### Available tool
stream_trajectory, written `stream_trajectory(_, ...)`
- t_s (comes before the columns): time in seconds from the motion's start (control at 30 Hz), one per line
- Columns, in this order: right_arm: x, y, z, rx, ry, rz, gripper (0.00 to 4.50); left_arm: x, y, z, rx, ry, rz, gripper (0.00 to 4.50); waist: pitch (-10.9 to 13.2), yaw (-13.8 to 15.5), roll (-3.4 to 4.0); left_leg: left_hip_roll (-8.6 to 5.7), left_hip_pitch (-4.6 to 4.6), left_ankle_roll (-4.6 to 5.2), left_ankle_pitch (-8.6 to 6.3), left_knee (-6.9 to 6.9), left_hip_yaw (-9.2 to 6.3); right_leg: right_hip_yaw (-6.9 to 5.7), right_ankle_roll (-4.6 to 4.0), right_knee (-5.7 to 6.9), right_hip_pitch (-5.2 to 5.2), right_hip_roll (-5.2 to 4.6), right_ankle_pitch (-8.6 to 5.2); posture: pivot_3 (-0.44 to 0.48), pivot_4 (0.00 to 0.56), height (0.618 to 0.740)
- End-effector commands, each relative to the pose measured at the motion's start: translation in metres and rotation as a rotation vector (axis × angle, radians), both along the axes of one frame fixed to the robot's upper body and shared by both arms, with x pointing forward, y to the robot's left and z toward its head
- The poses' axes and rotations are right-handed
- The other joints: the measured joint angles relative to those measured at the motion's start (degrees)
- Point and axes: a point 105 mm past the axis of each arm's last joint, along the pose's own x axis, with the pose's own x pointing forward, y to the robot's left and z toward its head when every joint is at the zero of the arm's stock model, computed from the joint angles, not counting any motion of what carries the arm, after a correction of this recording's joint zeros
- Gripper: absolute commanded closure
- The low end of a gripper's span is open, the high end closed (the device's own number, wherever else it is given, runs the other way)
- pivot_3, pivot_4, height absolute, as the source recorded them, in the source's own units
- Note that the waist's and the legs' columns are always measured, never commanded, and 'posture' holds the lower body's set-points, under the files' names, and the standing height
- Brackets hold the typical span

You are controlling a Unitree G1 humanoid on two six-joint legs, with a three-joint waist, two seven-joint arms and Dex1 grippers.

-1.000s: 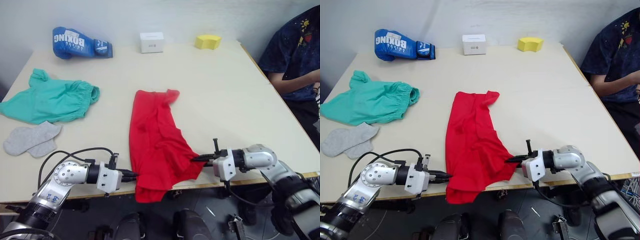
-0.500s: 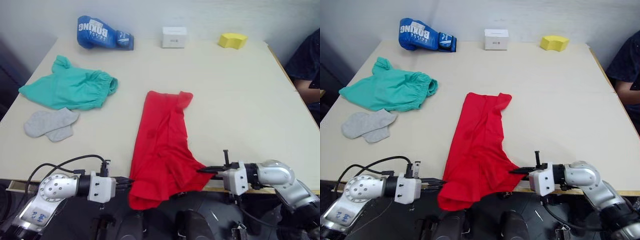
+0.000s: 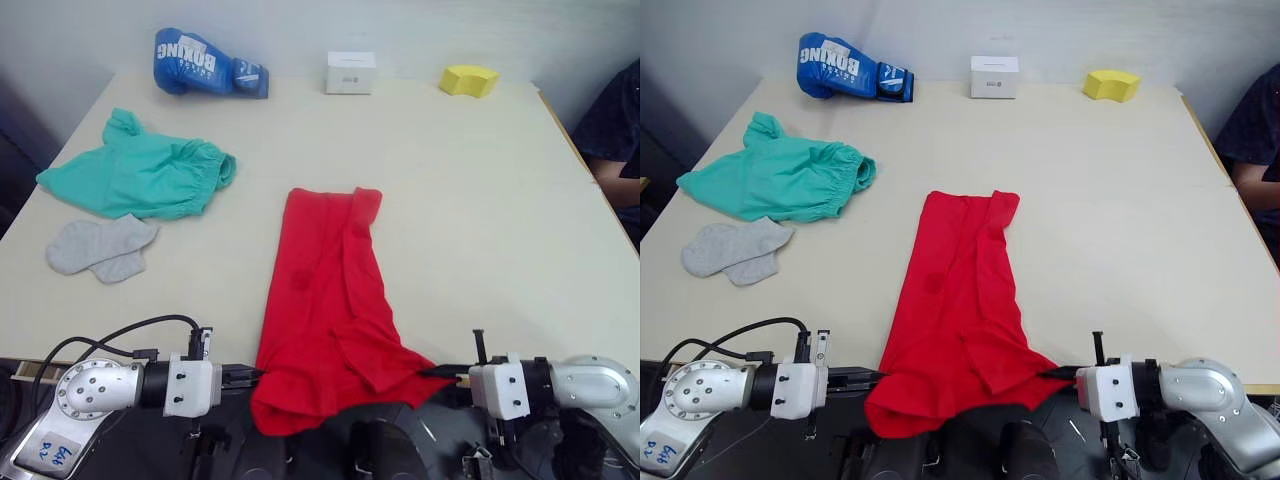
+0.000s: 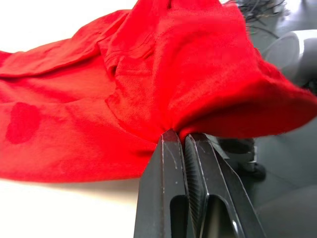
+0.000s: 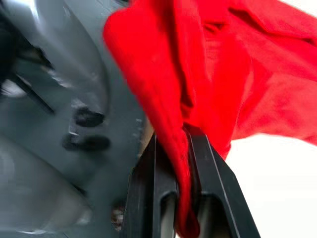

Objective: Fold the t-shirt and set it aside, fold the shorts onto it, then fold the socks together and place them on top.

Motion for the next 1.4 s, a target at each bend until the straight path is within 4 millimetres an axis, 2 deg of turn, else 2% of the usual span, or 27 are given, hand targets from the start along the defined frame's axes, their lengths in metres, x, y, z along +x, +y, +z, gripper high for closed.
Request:
stream_trajectory(0.03, -0.019, 0.006, 0.000, -0.011, 0.125, 0.032, 4.50, -0.006, -0.006, 0.007, 0.011, -0.010, -0.047, 4.47, 0.00, 0.02, -0.01, 0.00, -0.01, 0.00, -0.03, 0.00, 0.01, 0.01, 0.00, -0.03, 0.00, 0.00, 0.00, 0.000, 0.150, 0.740)
stream_trajectory(0.23, -0.028, 0.012, 0.003, 0.020, 0.209, 0.017, 4.50, -0.006, -0.007, 0.008, 0.023, 0.003, -0.050, 4.47, 0.01, -0.05, -0.02, 0.03, -0.07, -0.03, -0.14, -0.01, 0.04, 0.01, -0.01, -0.30, 0.03, 0.01, 0.00, 0.000, 0.150, 0.740)
stream_trajectory(0.33, -0.018, 0.013, 0.016, 0.067, 0.199, -0.017, 4.50, -0.002, -0.005, 0.016, -0.003, 0.028, -0.041, 4.47, 0.02, 0.01, -0.05, 0.02, -0.08, 0.00, -0.14, 0.00, 0.05, 0.01, 0.00, -0.33, 0.03, 0.01, 0.00, 0.000, 0.150, 0.740)
stream_trajectory(0.43, -0.001, 0.007, 0.032, 0.102, 0.202, -0.063, 4.50, 0.014, -0.003, 0.033, -0.072, 0.028, 0.011, 4.47, 0.03, 0.01, -0.06, 0.02, -0.10, 0.05, -0.11, 0.02, 0.05, 0.01, -0.03, -0.32, 0.03, 0.02, 0.02, 0.000, 0.150, 0.740)
stream_trajectory(0.63, 0.061, -0.004, 0.075, 0.171, 0.077, -0.100, 4.50, 0.065, 0.018, 0.067, -0.145, 0.075, 0.070, 4.47, 0.05, -0.23, -0.05, 0.02, -0.11, 0.09, 0.10, 0.08, 0.10, 0.00, -0.17, -0.31, -0.01, 0.08, 0.23, 0.000, 0.150, 0.740)
stream_trajectory(0.77, 0.111, 0.001, 0.102, 0.197, -0.070, -0.086, 4.50, 0.111, 0.023, 0.089, -0.249, 0.082, 0.142, 4.47, 0.11, -0.33, -0.14, 0.02, -0.14, 0.30, 0.35, 0.06, 0.22, -0.01, -0.08, -0.19, -0.13, 0.17, 0.30, 0.000, 0.150, 0.740)
stream_trajectory(0.83, 0.137, 0.004, 0.113, 0.224, -0.131, -0.098, 4.50, 0.132, 0.024, 0.091, -0.246, 0.068, 0.168, 4.47, 0.13, -0.32, -0.20, -0.03, -0.13, 0.14, 0.46, 0.11, 0.37, -0.07, 0.00, 0.14, -0.30, 0.48, 0.34, 0.000, 0.150, 0.740)
stream_trajectory(0.9, 0.165, 0.007, 0.119, 0.229, -0.184, -0.121, 4.50, 0.155, 0.020, 0.095, -0.285, 0.080, 0.211, 4.47, 0.14, -0.39, -0.21, -0.08, -0.19, -0.09, 0.73, 0.21, 0.59, 0.10, 0.07, 0.38, -0.50, 0.60, 0.38, 0.000, 0.150, 0.740)
stream_trajectory(0.97, 0.184, 0.010, 0.119, 0.203, -0.217, -0.123, 4.50, 0.177, 0.015, 0.099, -0.327, 0.090, 0.252, 4.47, 0.15, -0.51, -0.24, -0.03, -0.66, -0.05, 0.79, 0.59, 0.65, 0.25, 0.10, 0.64, -0.97, 0.73, 0.40, 0.000, 0.150, 0.740)
stream_trajectory(1.07, 0.203, 0.017, 0.119, 0.184, -0.249, -0.134, 4.50, 0.201, 0.010, 0.098, -0.357, 0.114, 0.309, 4.47, 0.19, -0.80, -0.31, -0.04, -0.80, -0.03, 0.77, 0.86, 0.79, 0.26, 0.11, 0.74, -1.02, 0.80, 0.40, 0.000, 0.150, 0.740)
stream_trajectory(1.23, 0.228, 0.028, 0.119, 0.189, -0.282, -0.220, 4.50, 0.230, 0.001, 0.093, -0.396, 0.131, 0.413, 4.47, 0.24, -1.81, -0.39, -0.01, -0.79, 0.02, 0.77, 1.00, 0.82, 0.37, 0.16, 1.15, -1.02, 0.74, 0.43, 0.000, 0.150, 0.740)
stream_trajectory(1.4, 0.241, 0.034, 0.114, 0.212, -0.260, -0.311, 4.50, 0.242, -0.006, 0.087, -0.407, 0.167, 0.481, 4.47, 0.24, -2.82, -0.39, 0.03, -0.71, 0.03, 0.81, 1.05, 0.78, 0.51, 0.18, 1.38, -1.07, 0.74, 0.44, 0.000, 0.150, 0.740)
